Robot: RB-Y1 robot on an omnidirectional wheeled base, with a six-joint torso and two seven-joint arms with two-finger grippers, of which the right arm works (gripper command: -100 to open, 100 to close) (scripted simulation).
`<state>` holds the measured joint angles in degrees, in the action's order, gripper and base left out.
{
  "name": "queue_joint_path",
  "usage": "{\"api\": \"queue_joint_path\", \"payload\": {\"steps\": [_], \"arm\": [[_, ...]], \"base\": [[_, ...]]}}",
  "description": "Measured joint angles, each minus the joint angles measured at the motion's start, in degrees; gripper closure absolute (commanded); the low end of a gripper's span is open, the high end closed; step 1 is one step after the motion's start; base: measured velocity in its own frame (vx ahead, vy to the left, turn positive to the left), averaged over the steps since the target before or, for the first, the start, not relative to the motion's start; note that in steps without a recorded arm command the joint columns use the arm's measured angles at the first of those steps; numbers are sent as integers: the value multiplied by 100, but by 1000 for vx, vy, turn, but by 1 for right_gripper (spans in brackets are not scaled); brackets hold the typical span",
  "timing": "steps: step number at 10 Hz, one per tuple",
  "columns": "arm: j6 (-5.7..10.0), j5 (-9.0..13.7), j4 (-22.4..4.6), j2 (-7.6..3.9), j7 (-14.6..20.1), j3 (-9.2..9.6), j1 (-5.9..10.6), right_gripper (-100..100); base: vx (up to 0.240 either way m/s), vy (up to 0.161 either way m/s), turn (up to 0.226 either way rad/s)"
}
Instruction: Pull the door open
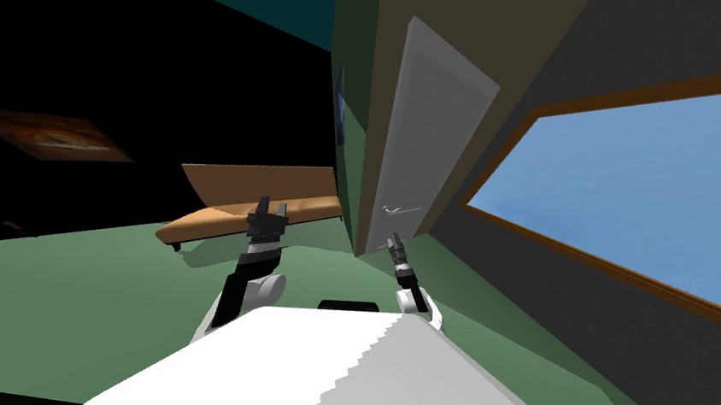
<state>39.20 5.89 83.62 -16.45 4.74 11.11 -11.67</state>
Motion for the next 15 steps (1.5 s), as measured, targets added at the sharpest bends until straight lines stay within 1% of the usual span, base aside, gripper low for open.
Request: {"api": "queue_joint_path", "payload": {"steps": [5,6,8,10,12,13,15], "arm": [[77,140,-702,-206,124,93,297,-100],[92,171,-816,-263,160,107,339,-100],[108,216,-1030,-318,188,150,411,-100],[143,272,-1268,-414,244,183,493,-100],[162,317,-1491,-466,273,220,581,-100],[184,343,-1596,-515,300,236,606,-100],[234,392,-1888,-587,357,269,741,-100]], "base": [[70,-84,99],[59,-83,87],[69,-88,92],[73,-90,84],[68,-83,79],[64,-84,86],[73,-97,96]]}}
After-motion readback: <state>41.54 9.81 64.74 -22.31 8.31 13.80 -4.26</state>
